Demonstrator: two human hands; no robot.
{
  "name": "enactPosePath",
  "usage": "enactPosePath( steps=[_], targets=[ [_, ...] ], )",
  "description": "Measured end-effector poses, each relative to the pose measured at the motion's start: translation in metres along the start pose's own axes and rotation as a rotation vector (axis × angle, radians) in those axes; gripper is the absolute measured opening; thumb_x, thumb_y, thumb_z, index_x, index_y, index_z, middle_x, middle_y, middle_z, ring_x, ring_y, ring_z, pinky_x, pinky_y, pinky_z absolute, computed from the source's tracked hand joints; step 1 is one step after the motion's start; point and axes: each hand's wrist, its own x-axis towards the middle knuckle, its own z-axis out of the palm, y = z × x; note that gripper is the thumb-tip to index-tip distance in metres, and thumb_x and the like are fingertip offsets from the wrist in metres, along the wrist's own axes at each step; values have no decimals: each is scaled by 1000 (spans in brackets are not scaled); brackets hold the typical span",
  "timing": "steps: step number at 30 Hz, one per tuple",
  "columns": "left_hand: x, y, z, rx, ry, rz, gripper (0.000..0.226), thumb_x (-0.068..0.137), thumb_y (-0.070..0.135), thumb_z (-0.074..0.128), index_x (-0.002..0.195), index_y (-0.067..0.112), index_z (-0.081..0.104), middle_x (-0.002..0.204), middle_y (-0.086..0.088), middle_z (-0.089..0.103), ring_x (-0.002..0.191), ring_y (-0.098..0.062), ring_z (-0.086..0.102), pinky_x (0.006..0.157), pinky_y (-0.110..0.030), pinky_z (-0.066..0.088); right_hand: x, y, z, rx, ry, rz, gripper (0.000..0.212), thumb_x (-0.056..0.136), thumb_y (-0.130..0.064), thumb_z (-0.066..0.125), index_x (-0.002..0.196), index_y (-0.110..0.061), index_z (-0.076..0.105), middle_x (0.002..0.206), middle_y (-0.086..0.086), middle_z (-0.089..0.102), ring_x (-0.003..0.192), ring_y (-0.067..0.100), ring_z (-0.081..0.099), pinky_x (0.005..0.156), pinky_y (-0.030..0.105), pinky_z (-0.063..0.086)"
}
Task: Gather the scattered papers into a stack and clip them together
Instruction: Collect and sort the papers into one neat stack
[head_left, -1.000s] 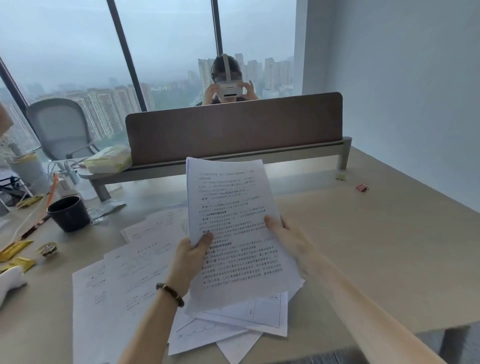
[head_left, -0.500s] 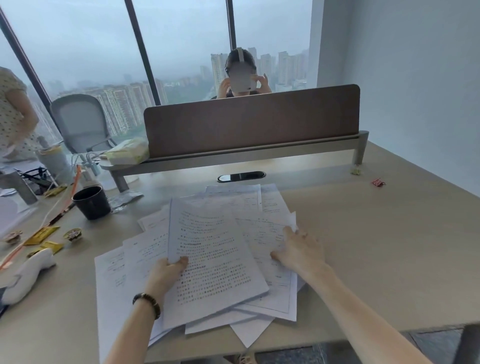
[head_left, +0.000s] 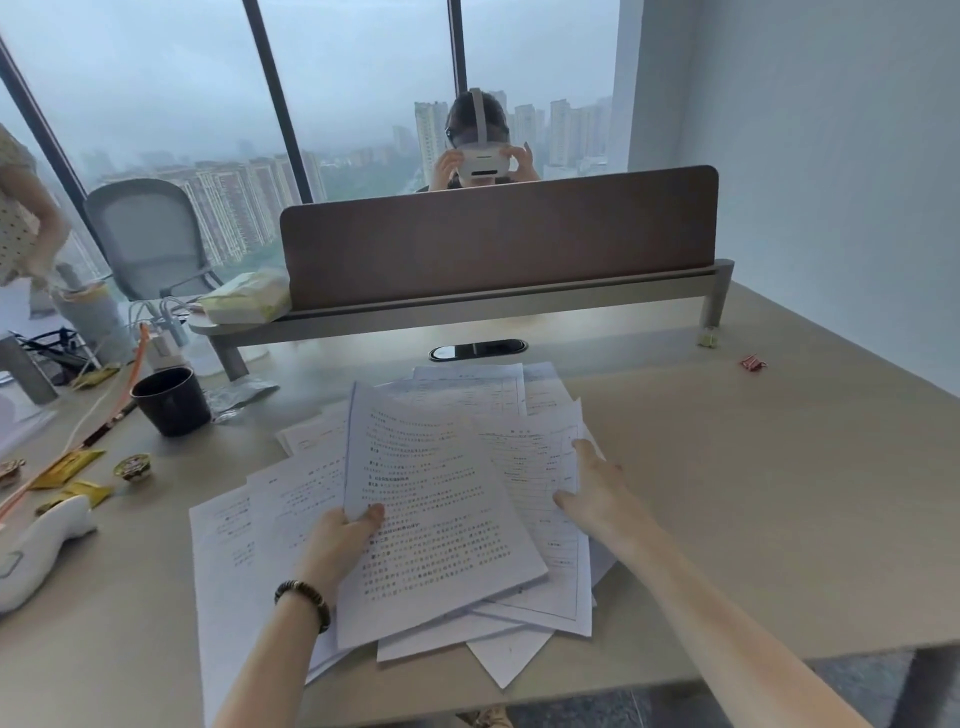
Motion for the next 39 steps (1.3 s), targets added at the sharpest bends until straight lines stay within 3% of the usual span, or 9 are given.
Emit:
enactPosePath(
  steps=[5, 10, 13, 16, 21, 24, 28, 32, 39],
  targets=[
    [4, 4, 6, 21, -21, 7, 15, 97, 29, 59, 92, 19, 69, 93, -6, 76, 87, -29, 72, 88, -48, 57, 8, 12, 0, 254, -41, 8, 87, 88, -21, 73, 156, -24, 18, 140, -2, 56, 131, 25, 52, 101, 35, 49],
    [9, 9, 16, 37, -34, 5, 18, 97, 30, 59, 90, 18, 71, 92, -7, 77, 87, -30, 73, 88, -50, 57, 15, 26, -7, 498, -45, 61, 69, 80, -6, 76, 137, -24, 43, 122, -4, 64, 106, 16, 62, 68, 19, 48],
    [11, 11, 22, 39, -42, 17, 18, 98, 28, 58, 90, 17, 70, 92, -7, 76, 87, -29, 72, 88, -49, 57, 17, 33, -15, 767, -60, 169, 52, 77, 0, 82, 119, -17, 56, 113, 2, 71, 108, 25, 67, 81, 34, 56],
    [11, 13, 28, 45, -54, 33, 16, 98, 28, 57, 90, 19, 69, 90, -4, 75, 86, -27, 71, 85, -44, 57, 18, 35, -27, 920, -83, 262, 58, 71, -8, 90, 120, -9, 61, 111, 10, 74, 100, 30, 72, 92, 49, 57],
    [11, 15, 34, 52, -77, 58, 15, 98, 27, 58, 94, 18, 68, 88, -1, 74, 83, -23, 71, 71, -32, 54, 10, 27, -53, 954, -165, 195, 24, 79, -8, 83, 102, -4, 78, 99, 12, 80, 94, 29, 76, 94, 45, 58],
    [9, 17, 37, 43, -73, 52, 15, 98, 26, 58, 89, 18, 68, 84, -1, 73, 77, -20, 70, 63, -28, 52, 5, 19, -75, 1031, -170, 163, 22, 84, -8, 78, 103, 2, 76, 102, 18, 78, 91, 32, 77, 82, 40, 62],
    [11, 15, 35, 34, -63, 35, 15, 96, 25, 62, 89, 15, 71, 90, -8, 76, 86, -29, 72, 84, -47, 58, -1, 13, -108, 1163, -207, 84, 33, 84, -11, 73, 112, 6, 72, 112, 22, 75, 100, 38, 74, 84, 44, 61],
    [10, 14, 34, 34, -71, 37, 18, 95, 26, 62, 94, 11, 73, 93, -12, 77, 87, -34, 73, 86, -54, 58, -9, 4, -137, 1212, -260, -39, 33, 80, -19, 73, 109, -2, 75, 111, 18, 76, 91, 33, 75, 79, 42, 64],
    [6, 16, 33, -16, -88, 19, 19, 97, 24, 61, 101, 9, 71, 92, -9, 77, 84, -30, 74, 77, -41, 59, -7, 2, -152, 1358, -107, -184, 28, 82, -16, 71, 109, -8, 76, 107, 12, 78, 85, 24, 77, 70, 35, 64]
  ],
)
